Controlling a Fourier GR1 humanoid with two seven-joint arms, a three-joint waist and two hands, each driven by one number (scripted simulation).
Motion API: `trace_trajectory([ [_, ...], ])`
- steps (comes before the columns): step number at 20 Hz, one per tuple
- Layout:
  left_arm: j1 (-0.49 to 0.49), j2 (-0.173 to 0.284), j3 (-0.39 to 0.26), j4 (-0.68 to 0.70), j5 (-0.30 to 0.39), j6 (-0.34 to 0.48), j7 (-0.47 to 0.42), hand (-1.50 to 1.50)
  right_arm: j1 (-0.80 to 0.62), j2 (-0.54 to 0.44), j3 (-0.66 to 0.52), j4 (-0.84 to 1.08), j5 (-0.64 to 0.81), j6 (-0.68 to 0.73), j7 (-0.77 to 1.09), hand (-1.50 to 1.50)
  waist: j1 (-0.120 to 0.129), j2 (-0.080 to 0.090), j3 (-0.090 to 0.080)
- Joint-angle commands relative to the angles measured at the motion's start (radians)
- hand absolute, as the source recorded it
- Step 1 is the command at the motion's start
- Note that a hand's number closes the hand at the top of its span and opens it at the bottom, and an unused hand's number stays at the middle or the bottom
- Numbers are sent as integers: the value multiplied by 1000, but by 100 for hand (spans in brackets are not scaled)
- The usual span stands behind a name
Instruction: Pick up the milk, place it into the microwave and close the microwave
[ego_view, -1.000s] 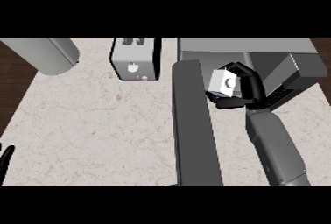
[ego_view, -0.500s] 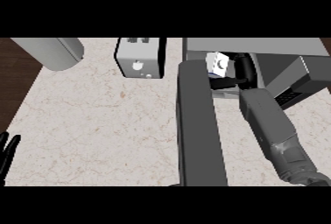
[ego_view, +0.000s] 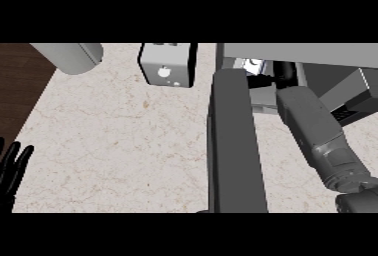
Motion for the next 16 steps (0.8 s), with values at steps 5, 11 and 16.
trace_trajectory([
  [5, -37, -6, -32, -11, -42, 18, 14, -150, -45, -25, -68, 62, -34, -111, 0, 150, 33, 22, 3],
  [11, -62, 10, -29, -13, -51, 16, 17, -150, -80, -59, -72, 90, -10, -326, 41, 150, 67, 36, 2],
  [16, -88, 13, -47, 0, -94, 16, 7, -150, -77, -66, 0, 124, 77, -470, 30, -150, 85, 53, 1],
])
